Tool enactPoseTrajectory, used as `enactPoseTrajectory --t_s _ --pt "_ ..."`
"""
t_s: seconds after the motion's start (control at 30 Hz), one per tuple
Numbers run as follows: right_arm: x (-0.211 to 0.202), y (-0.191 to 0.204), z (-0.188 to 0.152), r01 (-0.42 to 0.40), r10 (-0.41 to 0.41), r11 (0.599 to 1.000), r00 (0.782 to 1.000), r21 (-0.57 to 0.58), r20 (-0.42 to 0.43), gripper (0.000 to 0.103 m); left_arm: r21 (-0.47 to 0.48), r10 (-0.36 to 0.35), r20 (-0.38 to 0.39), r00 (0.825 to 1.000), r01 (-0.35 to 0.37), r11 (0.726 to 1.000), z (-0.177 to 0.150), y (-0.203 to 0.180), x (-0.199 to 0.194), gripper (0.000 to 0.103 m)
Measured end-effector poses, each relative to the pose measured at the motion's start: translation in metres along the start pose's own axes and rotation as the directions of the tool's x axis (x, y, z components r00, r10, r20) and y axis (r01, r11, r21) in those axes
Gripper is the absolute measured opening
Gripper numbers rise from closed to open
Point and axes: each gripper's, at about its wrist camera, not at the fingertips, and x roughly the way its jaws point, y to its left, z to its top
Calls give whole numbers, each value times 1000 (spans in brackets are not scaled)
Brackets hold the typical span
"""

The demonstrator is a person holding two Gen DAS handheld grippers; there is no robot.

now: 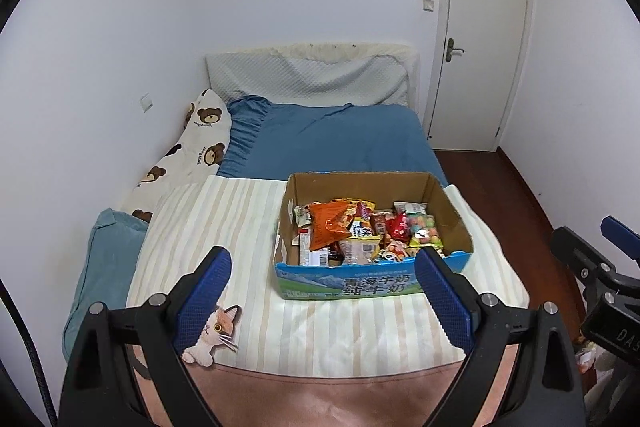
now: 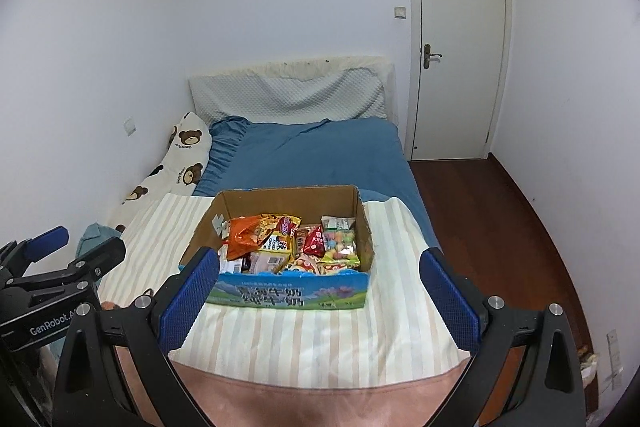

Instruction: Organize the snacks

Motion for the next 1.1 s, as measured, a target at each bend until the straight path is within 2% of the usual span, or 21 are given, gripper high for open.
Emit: enactPoseTrajectory --t_s 0.5,1.1 --pt "78 -3 -3 27 -26 999 999 21 -44 102 7 20 -47 999 -20 1000 2 -12 51 94" --pt "93 -7 -15 46 -43 998 996 33 -80 102 -1 17 -69 997 -17 1000 3 -12 64 94"
